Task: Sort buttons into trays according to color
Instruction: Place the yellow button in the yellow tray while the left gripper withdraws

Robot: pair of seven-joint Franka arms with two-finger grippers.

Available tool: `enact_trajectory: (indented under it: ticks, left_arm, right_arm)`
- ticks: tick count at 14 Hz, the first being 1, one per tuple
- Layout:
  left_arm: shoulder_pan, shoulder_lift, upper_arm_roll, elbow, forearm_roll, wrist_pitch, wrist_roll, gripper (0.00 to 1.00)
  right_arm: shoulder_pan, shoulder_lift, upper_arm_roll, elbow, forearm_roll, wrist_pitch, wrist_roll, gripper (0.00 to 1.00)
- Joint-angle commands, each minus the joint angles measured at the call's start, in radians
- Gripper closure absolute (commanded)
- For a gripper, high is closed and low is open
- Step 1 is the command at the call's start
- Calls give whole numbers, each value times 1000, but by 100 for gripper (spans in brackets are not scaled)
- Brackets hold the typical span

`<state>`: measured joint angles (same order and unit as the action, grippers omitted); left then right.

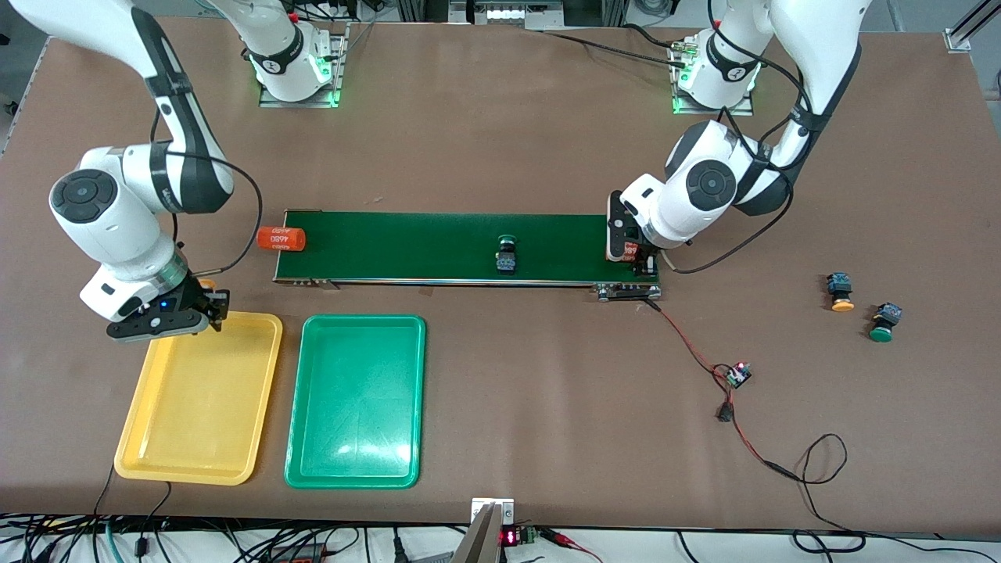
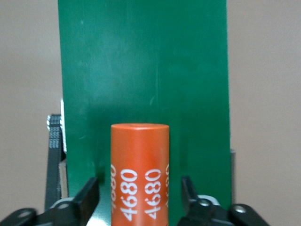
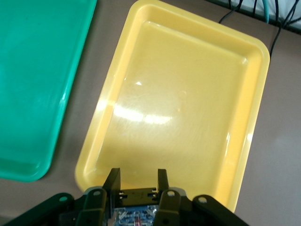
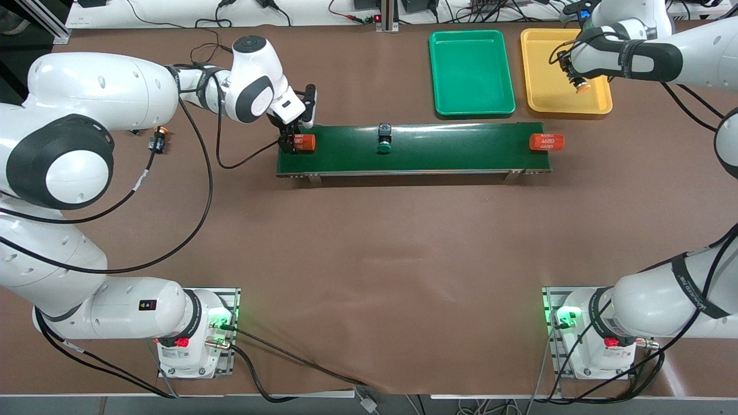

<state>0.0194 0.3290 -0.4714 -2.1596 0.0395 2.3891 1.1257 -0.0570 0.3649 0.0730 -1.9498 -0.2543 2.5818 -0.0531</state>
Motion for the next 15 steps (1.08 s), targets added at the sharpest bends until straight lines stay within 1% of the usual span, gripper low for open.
enact_trajectory:
  ticks: [1, 3, 4, 5, 6, 9, 12, 13, 14, 15]
  left_arm:
    - [10, -126, -29, 19, 14, -127, -7, 0]
    - [16, -189, -27, 75, 13, -250, -7, 0]
    - [46, -197, -26, 107, 11, -301, -7, 0]
    - [95, -193, -24, 131, 11, -323, -6, 0]
    - [140, -185, -24, 135, 11, -324, -7, 0]
    - [281, -108, -15, 135, 14, -338, -9, 0]
    - [419, -29, -12, 158, 26, -335, -7, 0]
    - [454, -13, -12, 159, 26, -329, -9, 0]
    - [483, 5, -10, 174, 26, -327, -10, 0]
    - [505, 21, -1, 185, 26, -308, -12, 0]
  right_arm:
    - [-55, 67, 13, 11, -16, 121, -77, 72]
    - [-78, 120, 13, 28, -14, 196, -119, 72]
    - [-86, 144, 13, 35, -14, 228, -128, 71]
    - [-89, 169, 11, 40, -14, 262, -132, 72]
    - [-93, 192, 8, 45, -13, 299, -142, 71]
    - [-101, 249, 5, 45, -13, 402, -145, 71]
    - [-101, 261, 5, 45, -13, 409, -145, 69]
    - [-101, 264, 5, 45, -11, 412, -145, 61]
    - [-101, 272, 5, 46, -13, 426, -145, 45]
    - [-101, 275, 5, 49, -14, 437, -145, 26]
